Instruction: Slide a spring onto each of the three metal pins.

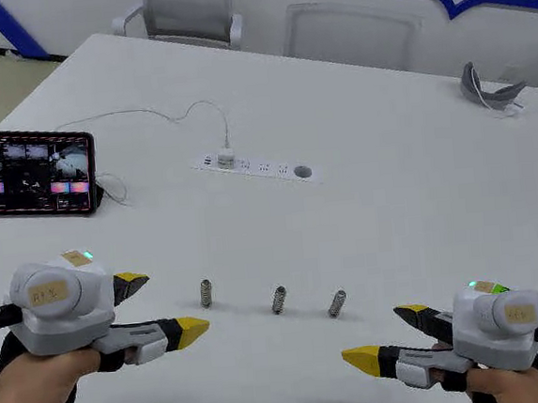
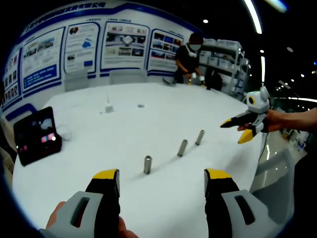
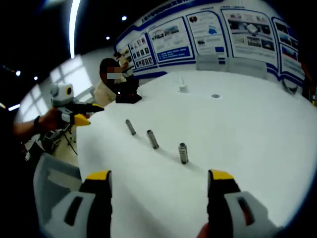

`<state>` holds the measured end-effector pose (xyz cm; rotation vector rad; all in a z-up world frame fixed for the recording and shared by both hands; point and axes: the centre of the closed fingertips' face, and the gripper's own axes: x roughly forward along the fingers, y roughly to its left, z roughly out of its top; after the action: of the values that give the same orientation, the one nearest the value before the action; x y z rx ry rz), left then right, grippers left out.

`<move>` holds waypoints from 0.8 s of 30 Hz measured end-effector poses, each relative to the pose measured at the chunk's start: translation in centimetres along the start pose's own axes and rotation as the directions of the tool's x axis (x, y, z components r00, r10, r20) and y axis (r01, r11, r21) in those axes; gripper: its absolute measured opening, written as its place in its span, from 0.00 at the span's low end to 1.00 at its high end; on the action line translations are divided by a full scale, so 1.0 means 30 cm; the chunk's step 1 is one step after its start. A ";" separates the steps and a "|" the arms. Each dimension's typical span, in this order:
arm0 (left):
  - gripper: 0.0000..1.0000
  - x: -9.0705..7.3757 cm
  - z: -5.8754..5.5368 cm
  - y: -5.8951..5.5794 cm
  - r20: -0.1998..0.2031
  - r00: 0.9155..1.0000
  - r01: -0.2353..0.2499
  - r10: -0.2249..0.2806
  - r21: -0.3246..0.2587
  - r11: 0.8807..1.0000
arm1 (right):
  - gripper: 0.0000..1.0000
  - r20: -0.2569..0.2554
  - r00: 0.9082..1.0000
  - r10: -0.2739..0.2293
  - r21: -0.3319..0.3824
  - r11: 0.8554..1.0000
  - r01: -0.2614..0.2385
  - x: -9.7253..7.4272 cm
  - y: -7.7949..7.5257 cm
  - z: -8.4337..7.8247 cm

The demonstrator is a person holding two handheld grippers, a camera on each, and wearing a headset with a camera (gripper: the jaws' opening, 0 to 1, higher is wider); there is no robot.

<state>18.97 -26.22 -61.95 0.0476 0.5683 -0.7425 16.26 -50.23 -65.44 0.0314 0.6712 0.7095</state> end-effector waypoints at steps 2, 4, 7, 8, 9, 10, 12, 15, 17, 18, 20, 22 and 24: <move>0.71 -0.003 -0.005 0.001 -0.003 1.000 -0.002 0.002 0.000 1.000 | 0.81 -0.004 1.000 -0.001 0.003 1.000 0.001 0.000 0.007 -0.008; 0.71 -0.008 -0.013 0.000 -0.008 1.000 0.004 -0.004 0.001 1.000 | 0.81 -0.007 1.000 0.000 0.006 1.000 0.000 0.003 0.007 -0.018; 0.72 -0.012 -0.025 0.002 -0.020 1.000 0.004 -0.003 0.010 1.000 | 0.82 -0.006 1.000 -0.001 0.015 1.000 0.001 0.001 0.011 -0.023; 0.72 -0.013 -0.030 0.003 -0.027 1.000 0.004 -0.004 0.012 1.000 | 0.82 -0.004 1.000 -0.001 0.017 1.000 0.001 0.001 0.011 -0.024; 0.73 -0.013 -0.037 0.002 -0.036 0.999 0.009 -0.008 0.014 1.000 | 0.82 -0.003 1.000 -0.001 0.019 1.000 0.001 0.000 0.012 -0.026; 0.72 -0.013 -0.039 0.002 -0.037 0.999 0.012 -0.012 0.018 1.000 | 0.82 -0.003 1.000 -0.001 0.021 1.000 0.001 0.001 0.013 -0.027; 0.70 -0.014 -0.040 -0.002 -0.034 0.999 0.030 -0.029 0.012 0.999 | 0.82 -0.007 1.000 0.000 0.022 1.000 0.000 0.001 0.014 -0.032; 0.67 -0.016 -0.043 -0.006 -0.042 0.998 0.046 -0.045 0.013 0.999 | 0.83 -0.007 1.000 -0.002 0.023 1.000 0.003 0.000 0.014 -0.032; 0.66 -0.016 -0.042 -0.006 -0.043 0.998 0.053 -0.052 0.014 0.999 | 0.84 -0.004 1.000 -0.002 0.028 1.000 0.002 0.001 0.015 -0.031; 0.65 -0.016 -0.044 -0.013 -0.046 0.997 0.069 -0.068 0.020 0.997 | 0.85 -0.004 1.000 -0.002 0.028 1.000 0.002 0.001 0.015 -0.030; 0.65 -0.017 -0.045 -0.014 -0.049 0.996 0.073 -0.072 0.019 0.997 | 0.85 -0.007 1.000 -0.003 0.029 1.000 0.003 0.003 0.016 -0.030; 0.65 -0.018 -0.048 -0.014 -0.050 0.996 0.080 -0.079 0.016 0.997 | 0.85 -0.007 1.000 -0.001 0.029 1.000 0.002 0.006 0.016 -0.029; 0.65 -0.021 -0.054 -0.009 -0.054 0.995 0.084 -0.084 0.011 0.996 | 0.86 -0.007 1.000 0.000 0.029 1.000 0.001 0.008 0.017 -0.027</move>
<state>17.66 -25.65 -62.95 0.0565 0.6193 -0.8289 15.63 -49.83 -66.10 0.0554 0.6882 0.6997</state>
